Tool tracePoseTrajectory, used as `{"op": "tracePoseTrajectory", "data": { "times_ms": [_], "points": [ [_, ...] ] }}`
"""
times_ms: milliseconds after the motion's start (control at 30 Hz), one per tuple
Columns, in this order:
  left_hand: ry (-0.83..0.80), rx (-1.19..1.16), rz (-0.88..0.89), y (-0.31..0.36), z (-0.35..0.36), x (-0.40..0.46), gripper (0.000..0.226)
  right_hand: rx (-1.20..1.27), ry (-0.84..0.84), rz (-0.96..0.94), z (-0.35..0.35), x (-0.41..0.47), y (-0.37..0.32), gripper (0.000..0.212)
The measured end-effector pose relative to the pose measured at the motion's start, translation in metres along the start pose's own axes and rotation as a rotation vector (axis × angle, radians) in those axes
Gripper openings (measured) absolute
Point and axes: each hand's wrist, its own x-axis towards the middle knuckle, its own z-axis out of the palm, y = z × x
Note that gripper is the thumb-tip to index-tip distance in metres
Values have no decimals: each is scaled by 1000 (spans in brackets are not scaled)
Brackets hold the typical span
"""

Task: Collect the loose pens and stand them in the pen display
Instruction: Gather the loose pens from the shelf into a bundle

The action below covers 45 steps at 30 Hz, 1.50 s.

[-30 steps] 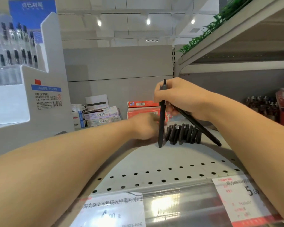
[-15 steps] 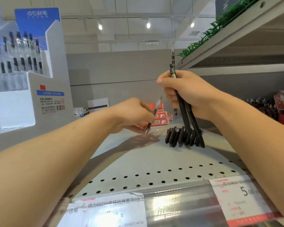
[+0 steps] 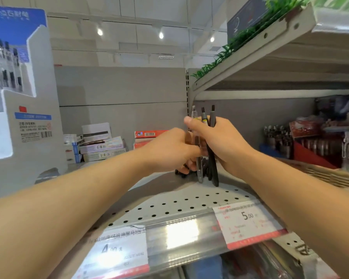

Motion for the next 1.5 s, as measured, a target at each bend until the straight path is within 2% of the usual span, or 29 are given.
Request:
{"op": "tracePoseTrajectory", "data": {
  "times_ms": [133, 200, 300, 433, 600, 733, 833, 900, 1033, 1133, 1267, 1367, 1433, 1500],
  "points": [
    [-3, 133, 29, 0, 2, 7, 19, -83, 112, -3, -9, -4, 6, 30],
    [83, 146, 4, -9, -3, 14, 20, 14, 164, 47, -11, -3, 8, 23],
    [215, 415, -53, -35, -9, 26, 14, 208, 194, 73, -13, -1, 6, 15],
    [51, 657, -146, -60, -6, 38, 31, 117, 189, 52, -17, 1, 9, 9],
    [-26, 655, -194, -64, -7, 46, 24, 40, 3, 174, -16, 0, 14, 10],
    [-31, 727, -288, -68, -18, 45, 27, 79, 27, 200, -18, 0, 14, 10],
    [-20, 664, -424, -68, -33, 36, 27, 118, 44, 214, -20, 0, 15, 7],
    [52, 547, -426, -66, -39, 30, 18, 142, 59, 228, -22, 1, 15, 13],
    [157, 97, -302, -54, -37, 17, 30, 155, 86, 230, -23, 1, 15, 18],
    [133, -56, -147, -37, -26, 11, 26, 149, 94, 218, -24, 0, 15, 18],
    [31, -93, -4, -16, -9, 0, 11, 146, 93, 185, -24, -1, 14, 29],
    [-92, -35, 45, -7, 1, -4, 10, 107, 47, 153, -23, -4, 13, 15],
    [-70, 9, 65, -4, 1, -3, 13, 116, 38, 157, -22, -5, 11, 15],
    [53, 147, 85, -7, -6, 0, 18, 210, 53, 182, -20, -5, 9, 11]
  ]
}}
